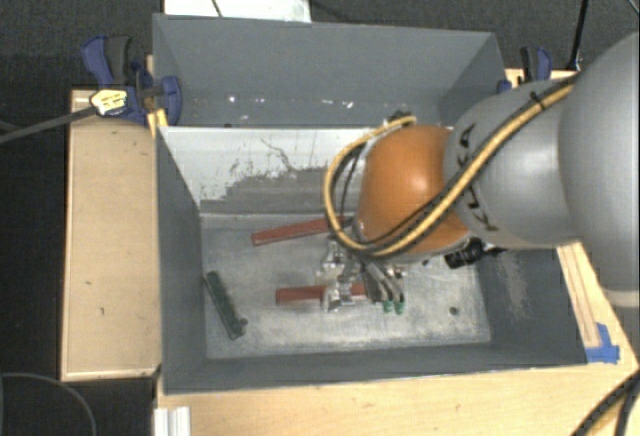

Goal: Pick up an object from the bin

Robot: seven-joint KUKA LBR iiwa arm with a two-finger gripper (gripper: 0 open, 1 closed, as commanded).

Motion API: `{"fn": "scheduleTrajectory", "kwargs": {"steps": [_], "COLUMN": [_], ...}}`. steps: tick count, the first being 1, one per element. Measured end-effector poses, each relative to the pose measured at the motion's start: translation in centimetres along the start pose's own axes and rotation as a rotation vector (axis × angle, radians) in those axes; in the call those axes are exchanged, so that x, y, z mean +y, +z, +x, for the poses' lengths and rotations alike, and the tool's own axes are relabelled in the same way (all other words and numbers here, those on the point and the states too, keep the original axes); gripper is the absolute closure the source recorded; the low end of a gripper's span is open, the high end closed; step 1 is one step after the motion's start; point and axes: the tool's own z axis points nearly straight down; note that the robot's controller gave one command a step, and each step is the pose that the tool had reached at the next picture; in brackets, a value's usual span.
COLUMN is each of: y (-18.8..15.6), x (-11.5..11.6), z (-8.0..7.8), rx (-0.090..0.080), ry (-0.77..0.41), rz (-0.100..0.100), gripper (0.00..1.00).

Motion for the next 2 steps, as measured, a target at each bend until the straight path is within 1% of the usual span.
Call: {"fn": "scheduleTrajectory", "kwargs": {"steps": [2], "y": [-2.9], "x": [0.0], "z": [-0.1], "rx": [-0.003], "ry": [0.001], "rz": [0.000], "gripper": [1.00]}}
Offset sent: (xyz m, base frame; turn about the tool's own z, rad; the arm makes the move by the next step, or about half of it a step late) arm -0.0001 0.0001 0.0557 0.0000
